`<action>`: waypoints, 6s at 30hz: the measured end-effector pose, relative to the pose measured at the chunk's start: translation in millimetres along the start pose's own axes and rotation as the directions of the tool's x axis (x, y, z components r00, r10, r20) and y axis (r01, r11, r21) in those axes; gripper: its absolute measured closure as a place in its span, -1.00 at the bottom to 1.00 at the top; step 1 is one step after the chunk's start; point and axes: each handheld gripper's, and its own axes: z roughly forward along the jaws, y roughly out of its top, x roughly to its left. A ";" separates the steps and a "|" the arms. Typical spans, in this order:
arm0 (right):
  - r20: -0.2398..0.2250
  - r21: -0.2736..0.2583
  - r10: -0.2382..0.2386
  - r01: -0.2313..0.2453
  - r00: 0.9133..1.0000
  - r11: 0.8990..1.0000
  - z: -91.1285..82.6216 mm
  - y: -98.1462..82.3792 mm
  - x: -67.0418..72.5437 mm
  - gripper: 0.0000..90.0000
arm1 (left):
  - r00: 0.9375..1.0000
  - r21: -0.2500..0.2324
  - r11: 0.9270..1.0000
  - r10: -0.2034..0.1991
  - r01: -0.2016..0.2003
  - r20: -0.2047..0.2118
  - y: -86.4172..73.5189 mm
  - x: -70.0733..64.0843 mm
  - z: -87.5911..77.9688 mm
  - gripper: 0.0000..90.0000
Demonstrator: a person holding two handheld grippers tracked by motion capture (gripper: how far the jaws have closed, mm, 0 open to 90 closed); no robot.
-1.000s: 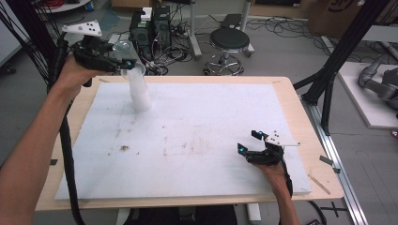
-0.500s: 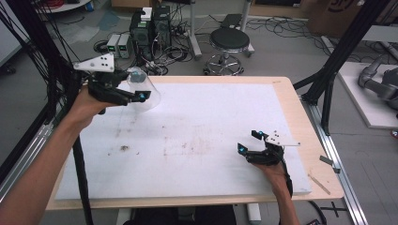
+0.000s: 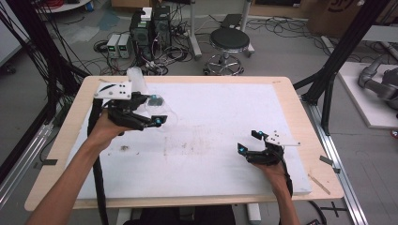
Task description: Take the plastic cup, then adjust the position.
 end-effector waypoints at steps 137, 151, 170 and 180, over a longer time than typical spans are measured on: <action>-0.729 -0.040 -0.120 0.133 0.674 0.990 93.4 89.1 106.3 -0.50 | 0.972 -0.104 0.992 -0.047 0.072 0.229 -45.4 -39.0 64.3 -0.19; -0.730 -0.054 -0.147 0.158 0.668 0.986 93.0 89.5 107.7 -0.32 | 0.972 -0.098 0.992 -0.050 0.075 0.230 -47.3 -37.6 64.5 -0.19; -0.715 -0.035 -0.140 0.165 0.685 0.986 90.7 89.9 105.0 -0.26 | 0.978 -0.123 0.988 -0.071 0.097 0.195 -48.4 -33.3 59.9 -0.87; -0.689 0.011 -0.144 0.209 0.710 0.978 88.2 89.5 100.0 -0.26 | 0.990 0.003 0.999 -0.040 0.040 0.133 -44.7 -32.6 48.8 -0.87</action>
